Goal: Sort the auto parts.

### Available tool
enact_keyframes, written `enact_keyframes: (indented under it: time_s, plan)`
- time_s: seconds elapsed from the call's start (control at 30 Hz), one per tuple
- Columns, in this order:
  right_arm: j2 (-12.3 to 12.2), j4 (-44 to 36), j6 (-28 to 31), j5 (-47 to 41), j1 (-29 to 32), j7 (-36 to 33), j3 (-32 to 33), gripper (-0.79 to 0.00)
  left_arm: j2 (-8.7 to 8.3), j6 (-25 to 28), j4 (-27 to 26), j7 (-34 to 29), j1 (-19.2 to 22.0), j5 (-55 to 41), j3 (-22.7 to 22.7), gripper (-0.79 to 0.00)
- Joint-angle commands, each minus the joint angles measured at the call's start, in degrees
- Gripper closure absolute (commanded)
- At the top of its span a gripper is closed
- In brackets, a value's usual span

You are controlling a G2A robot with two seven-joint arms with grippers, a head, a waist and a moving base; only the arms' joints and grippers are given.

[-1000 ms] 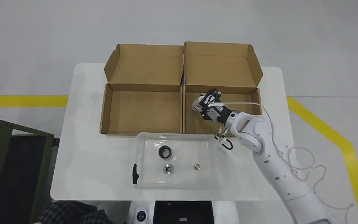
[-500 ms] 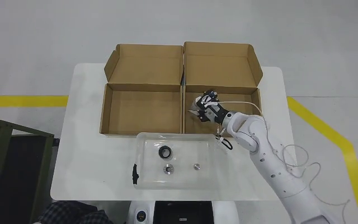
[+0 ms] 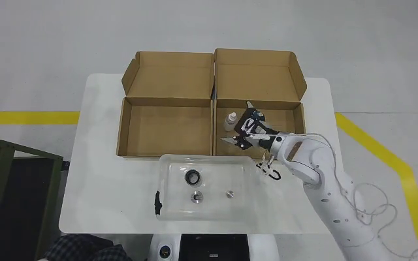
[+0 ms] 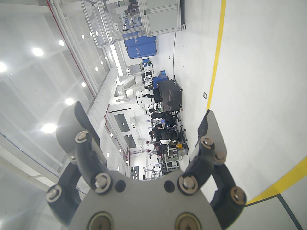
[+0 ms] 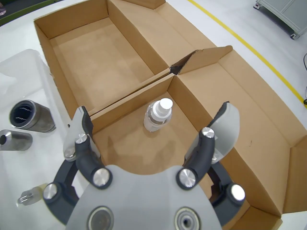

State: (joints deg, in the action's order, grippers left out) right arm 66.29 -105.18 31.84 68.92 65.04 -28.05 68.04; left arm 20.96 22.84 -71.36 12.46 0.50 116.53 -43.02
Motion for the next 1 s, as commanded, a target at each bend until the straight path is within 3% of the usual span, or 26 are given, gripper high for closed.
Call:
enact_keyframes:
  time_s: [0.0, 0.23, 0.47, 0.97]
  plan:
    - [-0.4, -3.55, 1.53, -0.37, 1.89, -1.53, 1.19, -0.785, 0.0, 0.0, 0.0, 0.0, 0.0, 0.0, 0.0, -0.785]
    - [-1.75, -13.71, 9.36, 1.28, 8.09, -8.13, 2.02, -0.785, 0.0, 0.0, 0.0, 0.0, 0.0, 0.0, 0.0, -0.785]
    - [-2.56, -17.81, 13.44, 1.25, 12.51, -12.86, 0.2, -0.785, 0.0, 0.0, 0.0, 0.0, 0.0, 0.0, 0.0, -0.785]
    - [-3.38, -19.58, 14.06, 6.04, 13.38, -25.9, -6.04, -0.785, 0.0, 0.0, 0.0, 0.0, 0.0, 0.0, 0.0, -0.785]
